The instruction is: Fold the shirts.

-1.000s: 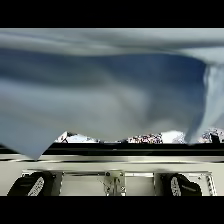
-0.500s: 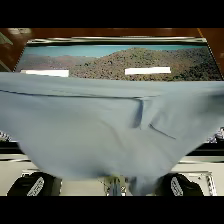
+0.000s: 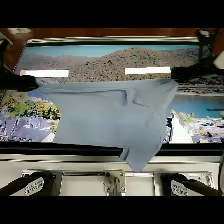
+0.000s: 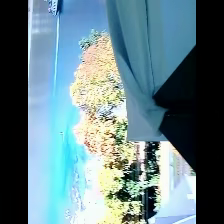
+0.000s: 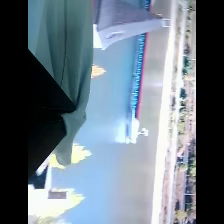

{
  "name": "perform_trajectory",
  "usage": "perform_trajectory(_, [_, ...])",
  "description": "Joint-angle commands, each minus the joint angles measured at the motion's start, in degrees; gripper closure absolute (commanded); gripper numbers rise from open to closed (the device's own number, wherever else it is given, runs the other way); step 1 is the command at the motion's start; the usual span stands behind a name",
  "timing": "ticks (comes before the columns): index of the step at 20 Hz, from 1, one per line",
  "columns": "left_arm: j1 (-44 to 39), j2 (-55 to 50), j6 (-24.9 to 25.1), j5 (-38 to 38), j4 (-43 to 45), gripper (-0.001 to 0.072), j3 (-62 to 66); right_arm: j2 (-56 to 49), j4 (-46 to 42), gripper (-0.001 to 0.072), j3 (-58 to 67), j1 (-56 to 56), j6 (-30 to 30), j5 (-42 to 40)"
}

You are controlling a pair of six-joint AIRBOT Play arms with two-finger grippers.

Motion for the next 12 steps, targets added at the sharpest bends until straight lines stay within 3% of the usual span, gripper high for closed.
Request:
perform_trajectory(1, [0.04,-9.09,0.04,15.3,-0.42,0.067,-0.35,-9.18,1.46,0.0654,-0.44,1.99,7.21,-19.23])
perform_trajectory(6, [0.04,-17.2,0.0,33.33,-1.66,0.067,-0.35,-16.96,2.12,0.0654,-0.44,1.99,7.21,-30.12])
perform_trajectory(12, [0.33,-25.4,0.0,31.65,-4.96,0.067,-0.24,-23.93,6.08,0.0654,-0.44,1.99,8.17,-31.71])
